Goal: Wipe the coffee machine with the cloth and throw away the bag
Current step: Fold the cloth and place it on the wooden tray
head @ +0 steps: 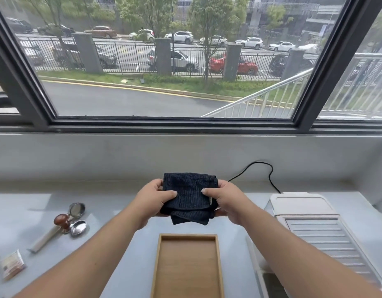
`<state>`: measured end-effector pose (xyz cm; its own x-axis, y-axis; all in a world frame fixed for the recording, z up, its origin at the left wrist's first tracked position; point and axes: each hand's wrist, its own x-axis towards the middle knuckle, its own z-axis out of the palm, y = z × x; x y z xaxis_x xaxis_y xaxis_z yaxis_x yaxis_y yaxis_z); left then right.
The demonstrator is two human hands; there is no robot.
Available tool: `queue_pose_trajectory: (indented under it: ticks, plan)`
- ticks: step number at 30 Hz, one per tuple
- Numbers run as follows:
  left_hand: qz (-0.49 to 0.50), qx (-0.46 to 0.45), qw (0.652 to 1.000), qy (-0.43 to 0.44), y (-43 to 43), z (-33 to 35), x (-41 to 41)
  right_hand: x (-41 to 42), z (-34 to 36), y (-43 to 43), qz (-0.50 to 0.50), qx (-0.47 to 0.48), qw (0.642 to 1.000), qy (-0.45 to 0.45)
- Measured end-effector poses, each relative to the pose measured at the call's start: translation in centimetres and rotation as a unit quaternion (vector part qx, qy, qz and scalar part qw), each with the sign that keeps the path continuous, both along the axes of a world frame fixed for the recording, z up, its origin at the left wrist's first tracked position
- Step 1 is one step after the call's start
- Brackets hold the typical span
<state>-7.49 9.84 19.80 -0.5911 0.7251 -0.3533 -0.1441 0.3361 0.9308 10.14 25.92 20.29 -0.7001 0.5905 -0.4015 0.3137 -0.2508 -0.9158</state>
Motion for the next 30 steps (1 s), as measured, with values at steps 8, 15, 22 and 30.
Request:
queue_pose_trajectory:
  ticks: [8, 15, 22, 30]
  plan:
    - [-0.001, -0.032, 0.999, -0.013, -0.4, -4.1, 0.4, 0.2, -4.0, -0.9, -0.009, -0.024, 0.999, -0.029]
    - [0.003, -0.067, 0.998, -0.015, -1.8, -8.1, 2.1, 1.3, -8.6, -2.3, -0.022, -0.048, 0.997, -0.053]
    - [0.007, -0.1, 0.995, -0.017, -2.4, -11.5, 2.9, 2.0, -12.7, -2.7, -0.027, -0.059, 0.995, -0.075]
    - [0.003, -0.149, 0.989, -0.009, -3.5, -15.2, 3.6, 2.7, -16.3, -3.6, -0.014, -0.067, 0.992, -0.105]
